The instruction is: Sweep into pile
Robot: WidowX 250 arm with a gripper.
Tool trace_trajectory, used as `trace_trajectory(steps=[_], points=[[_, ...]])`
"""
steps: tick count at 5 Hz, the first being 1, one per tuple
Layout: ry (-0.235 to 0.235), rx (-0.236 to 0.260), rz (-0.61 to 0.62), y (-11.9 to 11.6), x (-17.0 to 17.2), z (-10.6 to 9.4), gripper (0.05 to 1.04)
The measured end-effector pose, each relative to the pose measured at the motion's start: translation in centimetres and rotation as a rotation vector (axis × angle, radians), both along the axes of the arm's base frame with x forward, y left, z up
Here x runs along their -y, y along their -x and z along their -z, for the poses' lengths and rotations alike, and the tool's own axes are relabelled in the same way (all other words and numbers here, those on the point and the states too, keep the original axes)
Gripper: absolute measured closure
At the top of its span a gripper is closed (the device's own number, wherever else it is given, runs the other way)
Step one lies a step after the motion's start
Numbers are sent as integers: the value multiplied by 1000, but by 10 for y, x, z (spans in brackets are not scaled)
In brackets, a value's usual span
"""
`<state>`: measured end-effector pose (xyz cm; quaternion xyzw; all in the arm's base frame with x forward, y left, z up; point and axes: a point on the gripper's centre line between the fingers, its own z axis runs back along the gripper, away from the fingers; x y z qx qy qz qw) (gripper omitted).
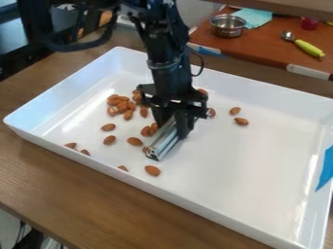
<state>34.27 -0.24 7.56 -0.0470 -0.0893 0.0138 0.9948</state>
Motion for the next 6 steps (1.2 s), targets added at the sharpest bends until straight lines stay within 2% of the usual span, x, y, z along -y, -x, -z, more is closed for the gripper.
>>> trace_trajectory(steps=[1, 2, 3, 4, 5, 6], points=[[-18, 0, -29, -3, -29, 2, 703], [-37, -43, -13, -1, -55, 2, 703], [-58, -116, 14, 6, -77, 4, 704], [-84, -167, 17, 17, -105, 2, 704], [8, -168, 38, 24, -102, -1, 704], [145, -125, 27, 23, -77, -22, 704]])
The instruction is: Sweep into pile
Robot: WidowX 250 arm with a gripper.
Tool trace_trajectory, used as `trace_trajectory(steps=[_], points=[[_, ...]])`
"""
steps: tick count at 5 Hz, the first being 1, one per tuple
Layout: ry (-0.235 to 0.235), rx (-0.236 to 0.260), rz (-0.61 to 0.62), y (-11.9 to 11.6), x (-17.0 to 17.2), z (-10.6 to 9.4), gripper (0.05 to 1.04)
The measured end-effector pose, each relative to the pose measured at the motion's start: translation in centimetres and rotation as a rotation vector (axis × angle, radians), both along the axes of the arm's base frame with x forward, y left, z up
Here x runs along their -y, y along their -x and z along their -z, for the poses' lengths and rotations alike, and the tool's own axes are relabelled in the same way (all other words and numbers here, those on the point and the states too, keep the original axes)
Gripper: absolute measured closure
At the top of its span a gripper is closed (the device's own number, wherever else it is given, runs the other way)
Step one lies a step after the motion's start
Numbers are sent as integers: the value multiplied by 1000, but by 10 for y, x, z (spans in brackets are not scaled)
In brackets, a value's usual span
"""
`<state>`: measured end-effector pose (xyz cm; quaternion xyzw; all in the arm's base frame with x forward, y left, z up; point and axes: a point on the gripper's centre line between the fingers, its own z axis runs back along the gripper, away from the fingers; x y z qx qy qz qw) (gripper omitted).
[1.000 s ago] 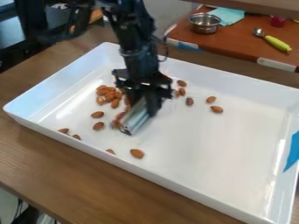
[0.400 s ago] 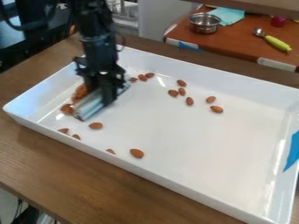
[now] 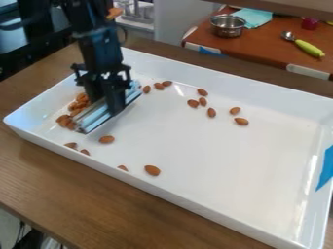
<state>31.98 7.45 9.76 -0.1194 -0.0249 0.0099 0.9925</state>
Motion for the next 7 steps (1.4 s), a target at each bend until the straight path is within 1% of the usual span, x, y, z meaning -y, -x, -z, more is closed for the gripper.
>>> trace_trajectory(steps=[1, 2, 3, 4, 5, 6, 7], points=[[76, 71, -3, -11, 30, -30, 704], [89, 53, 22, -17, 70, -41, 704], [57, 62, 53, -28, 114, -54, 704], [6, 28, 64, -37, 147, -42, 704], [-44, 23, 77, -51, 182, -27, 704], [-90, 13, 57, -61, 191, -9, 704], [-122, -6, 33, -67, 188, 12, 704]])
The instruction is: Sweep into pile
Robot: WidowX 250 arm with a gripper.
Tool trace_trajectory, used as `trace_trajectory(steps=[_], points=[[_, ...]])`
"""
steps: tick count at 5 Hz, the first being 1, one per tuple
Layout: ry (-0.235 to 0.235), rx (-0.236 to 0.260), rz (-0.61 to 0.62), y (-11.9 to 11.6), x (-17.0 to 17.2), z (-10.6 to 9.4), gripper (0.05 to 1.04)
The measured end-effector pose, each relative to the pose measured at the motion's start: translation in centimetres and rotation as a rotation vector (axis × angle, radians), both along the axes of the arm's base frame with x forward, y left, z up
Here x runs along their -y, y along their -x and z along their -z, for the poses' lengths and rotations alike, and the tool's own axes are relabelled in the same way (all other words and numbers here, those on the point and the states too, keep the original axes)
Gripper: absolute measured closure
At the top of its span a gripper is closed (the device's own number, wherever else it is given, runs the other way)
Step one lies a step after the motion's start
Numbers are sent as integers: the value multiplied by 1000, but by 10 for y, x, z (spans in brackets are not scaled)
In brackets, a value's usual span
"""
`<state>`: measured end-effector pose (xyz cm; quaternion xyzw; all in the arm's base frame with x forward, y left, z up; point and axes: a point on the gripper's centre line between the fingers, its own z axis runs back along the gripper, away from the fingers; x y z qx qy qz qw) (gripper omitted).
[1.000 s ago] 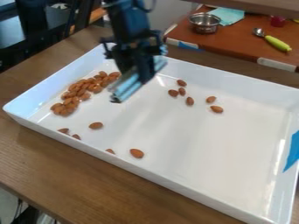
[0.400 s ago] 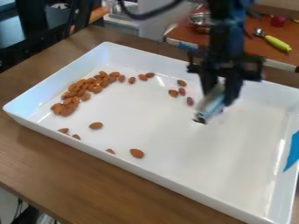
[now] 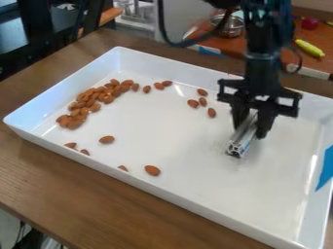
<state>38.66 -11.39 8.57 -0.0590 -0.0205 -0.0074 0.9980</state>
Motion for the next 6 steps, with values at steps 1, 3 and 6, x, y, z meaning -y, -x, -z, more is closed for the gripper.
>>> trace_trajectory(steps=[1, 3, 6], points=[[-9, 10, 9, -3, -3, 3, 704], [28, 13, -66, -14, -50, 2, 704], [57, -65, -157, -4, -119, 6, 704]])
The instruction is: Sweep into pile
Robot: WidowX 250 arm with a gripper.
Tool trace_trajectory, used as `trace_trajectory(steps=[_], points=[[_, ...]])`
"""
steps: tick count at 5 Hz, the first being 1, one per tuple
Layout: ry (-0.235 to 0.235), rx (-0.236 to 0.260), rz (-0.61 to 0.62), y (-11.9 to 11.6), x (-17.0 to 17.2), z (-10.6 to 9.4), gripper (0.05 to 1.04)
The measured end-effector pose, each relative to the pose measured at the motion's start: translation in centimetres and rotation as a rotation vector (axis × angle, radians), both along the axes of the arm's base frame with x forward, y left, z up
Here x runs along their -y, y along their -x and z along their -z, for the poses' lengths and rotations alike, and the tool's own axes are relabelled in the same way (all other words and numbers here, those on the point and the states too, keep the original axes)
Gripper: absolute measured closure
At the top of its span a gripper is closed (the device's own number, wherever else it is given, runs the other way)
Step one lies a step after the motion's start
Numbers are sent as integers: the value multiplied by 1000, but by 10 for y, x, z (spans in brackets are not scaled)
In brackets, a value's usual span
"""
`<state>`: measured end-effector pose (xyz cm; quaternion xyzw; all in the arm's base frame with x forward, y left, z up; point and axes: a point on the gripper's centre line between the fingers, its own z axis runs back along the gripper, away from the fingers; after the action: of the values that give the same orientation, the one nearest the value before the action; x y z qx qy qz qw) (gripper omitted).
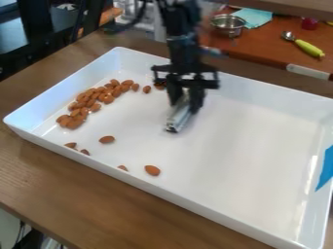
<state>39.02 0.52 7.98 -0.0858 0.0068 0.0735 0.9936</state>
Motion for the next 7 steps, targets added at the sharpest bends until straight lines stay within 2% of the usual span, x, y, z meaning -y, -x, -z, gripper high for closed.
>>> trace_trajectory(steps=[1, 2, 3, 4, 5, 6, 7], points=[[6, -35, -95, 6, -33, 1, 704], [14, -45, -160, 4, -48, 2, 704], [17, -37, -247, 3, -71, 3, 704], [-11, 6, -310, 0, -92, 3, 704], [-14, 2, -314, 6, -108, 3, 704], [93, -43, -254, 26, -102, -2, 704], [221, -30, -193, 38, -75, -35, 704]])
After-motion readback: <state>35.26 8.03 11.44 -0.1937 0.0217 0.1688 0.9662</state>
